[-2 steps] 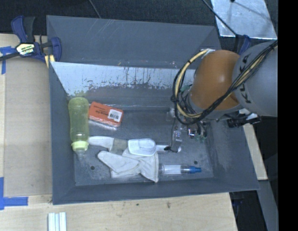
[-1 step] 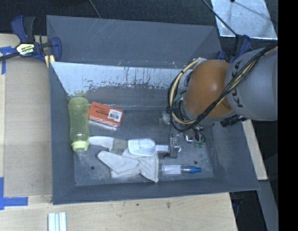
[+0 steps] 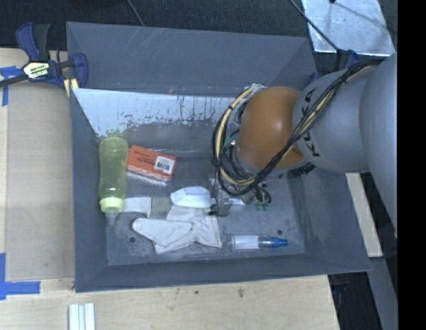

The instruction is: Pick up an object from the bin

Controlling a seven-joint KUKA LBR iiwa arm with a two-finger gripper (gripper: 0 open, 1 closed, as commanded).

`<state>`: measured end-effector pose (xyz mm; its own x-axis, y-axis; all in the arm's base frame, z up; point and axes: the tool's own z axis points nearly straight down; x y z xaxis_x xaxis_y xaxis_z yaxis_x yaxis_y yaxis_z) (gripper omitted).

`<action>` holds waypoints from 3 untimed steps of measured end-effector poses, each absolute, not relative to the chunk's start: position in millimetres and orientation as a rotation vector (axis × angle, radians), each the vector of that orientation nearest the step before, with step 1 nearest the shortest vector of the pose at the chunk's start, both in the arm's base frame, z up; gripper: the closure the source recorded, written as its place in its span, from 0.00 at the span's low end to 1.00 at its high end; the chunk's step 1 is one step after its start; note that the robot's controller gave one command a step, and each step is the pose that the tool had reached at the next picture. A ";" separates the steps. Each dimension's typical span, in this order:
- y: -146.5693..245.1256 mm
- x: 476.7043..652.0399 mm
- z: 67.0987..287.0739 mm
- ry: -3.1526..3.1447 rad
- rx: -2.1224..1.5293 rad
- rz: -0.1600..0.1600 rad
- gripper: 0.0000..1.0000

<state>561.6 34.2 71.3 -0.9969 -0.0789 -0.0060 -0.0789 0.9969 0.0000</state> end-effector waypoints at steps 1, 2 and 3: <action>34.2 561.6 71.3 3.133 -0.124 0.000 1.00; 34.1 560.5 74.9 3.137 -0.124 0.000 1.00; 33.9 559.9 88.9 3.140 -0.124 0.000 1.00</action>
Offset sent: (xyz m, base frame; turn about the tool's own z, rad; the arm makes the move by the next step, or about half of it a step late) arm 0.0000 0.0000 0.0431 0.0000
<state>559.9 33.9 88.9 -0.9969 -0.0788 0.0005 -0.0788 0.9969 -0.0001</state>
